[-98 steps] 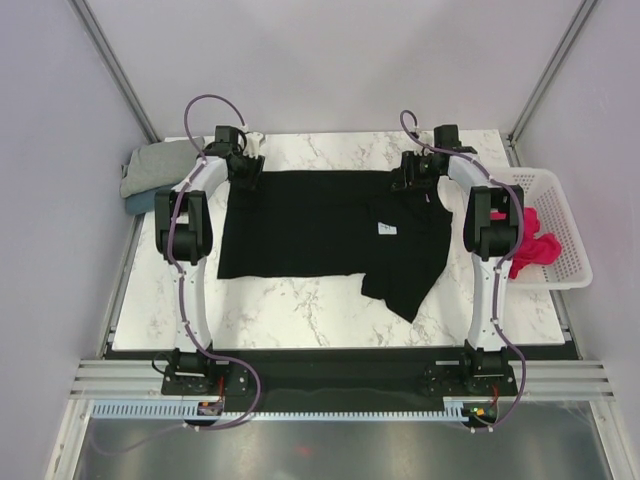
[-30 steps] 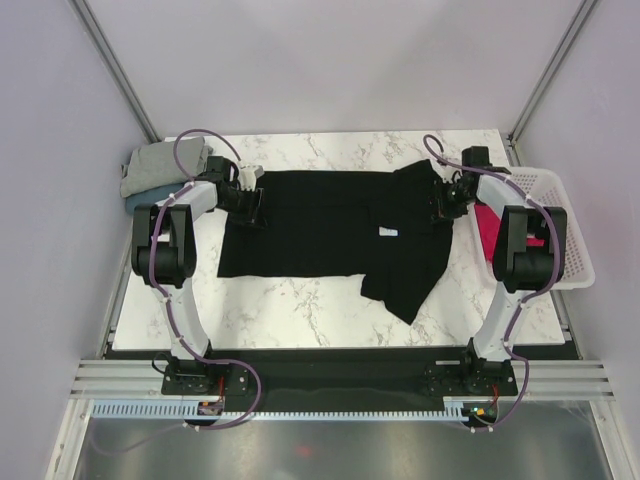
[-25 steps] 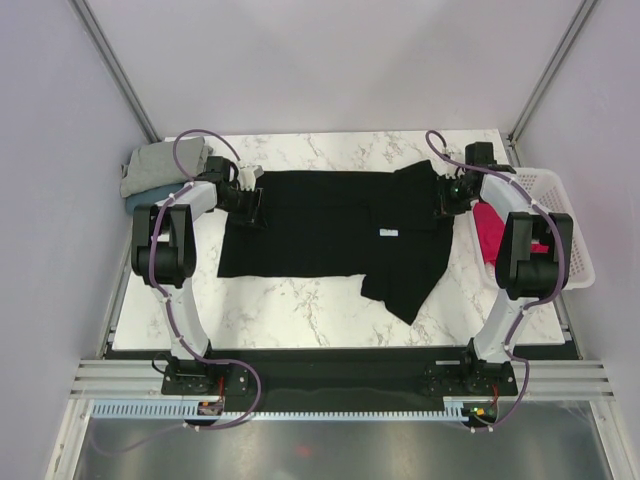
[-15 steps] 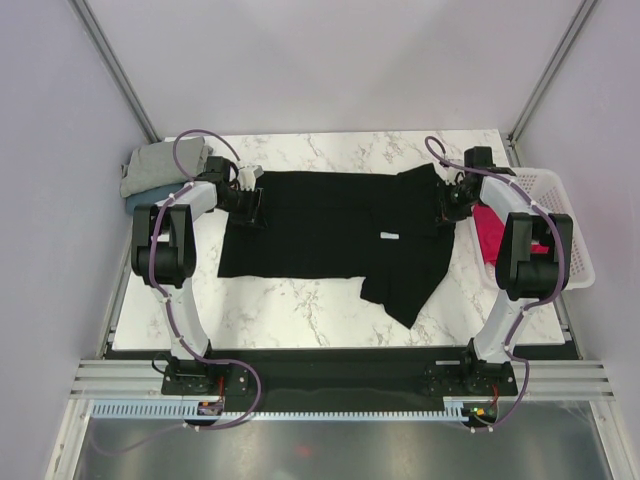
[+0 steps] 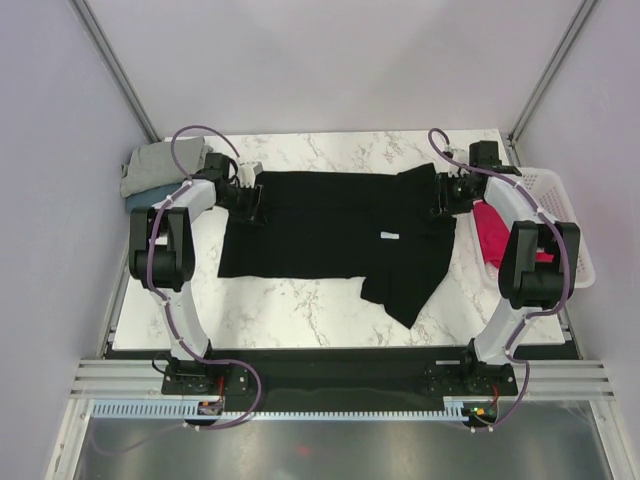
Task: Fold and stack the t-shirts
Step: Fold the tshirt
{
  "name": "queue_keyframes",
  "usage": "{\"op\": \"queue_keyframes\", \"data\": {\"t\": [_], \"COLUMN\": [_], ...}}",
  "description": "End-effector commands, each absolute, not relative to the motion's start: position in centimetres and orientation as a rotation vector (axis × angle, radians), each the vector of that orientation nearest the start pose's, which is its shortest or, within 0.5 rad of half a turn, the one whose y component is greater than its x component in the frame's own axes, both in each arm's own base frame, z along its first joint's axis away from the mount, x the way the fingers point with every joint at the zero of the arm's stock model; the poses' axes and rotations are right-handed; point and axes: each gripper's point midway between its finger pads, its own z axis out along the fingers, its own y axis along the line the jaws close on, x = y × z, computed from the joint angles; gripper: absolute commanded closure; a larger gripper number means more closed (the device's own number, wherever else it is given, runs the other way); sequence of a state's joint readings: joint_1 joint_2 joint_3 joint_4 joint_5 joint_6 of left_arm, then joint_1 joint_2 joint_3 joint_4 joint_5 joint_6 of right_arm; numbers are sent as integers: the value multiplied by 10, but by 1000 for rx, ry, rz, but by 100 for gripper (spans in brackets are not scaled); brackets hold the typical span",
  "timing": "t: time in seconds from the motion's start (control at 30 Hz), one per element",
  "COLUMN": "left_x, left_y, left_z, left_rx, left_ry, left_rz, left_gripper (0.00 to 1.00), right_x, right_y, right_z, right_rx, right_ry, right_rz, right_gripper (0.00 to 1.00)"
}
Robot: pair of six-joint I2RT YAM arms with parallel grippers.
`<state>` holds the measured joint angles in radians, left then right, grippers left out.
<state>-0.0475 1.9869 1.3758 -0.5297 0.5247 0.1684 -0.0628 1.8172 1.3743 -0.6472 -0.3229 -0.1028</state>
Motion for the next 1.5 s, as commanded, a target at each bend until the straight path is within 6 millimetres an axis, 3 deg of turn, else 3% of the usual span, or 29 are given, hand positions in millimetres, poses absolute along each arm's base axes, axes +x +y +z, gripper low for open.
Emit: {"op": "queue_keyframes", "data": {"t": [0.0,0.17,0.2,0.3,0.33,0.5,0.7,0.83,0.87,1.0,1.27,1.47], "left_x": [451,481,491,510,514,534,551,560,562,572,591,603], "left_y": [-104,-103,-104,-102,-99,-91,-74,-63,-62,-54,-49,-52], "left_z": [80,81,88,88,78,69,58,50,50,51,41,41], "left_rx": [454,415,415,407,396,391,363,343,337,320,306,294], "left_ry": [2451,2437,2415,2397,2415,2420,2440,2468,2469,2458,2458,2439], "left_rz": [-614,-592,-585,-560,-540,-473,-373,-317,-311,-288,-260,-284], "left_gripper": [49,49,49,49,49,48,45,45,45,44,43,41], "right_x": [442,476,480,497,502,519,533,539,542,548,554,547], "right_y": [42,52,53,52,50,45,41,37,48,51,58,56], "right_z": [108,88,75,61,59,44,33,15,9,-1,1,3], "right_rx": [-164,-142,-140,-146,-147,-129,-138,-125,-148,-133,-136,-128], "right_ry": [2470,2442,2459,2451,2441,2450,2451,2498,2509,2526,2521,2537], "right_rz": [485,569,579,557,547,487,333,277,274,265,262,256], "right_gripper": [53,53,54,54,53,54,54,54,54,54,54,53]}}
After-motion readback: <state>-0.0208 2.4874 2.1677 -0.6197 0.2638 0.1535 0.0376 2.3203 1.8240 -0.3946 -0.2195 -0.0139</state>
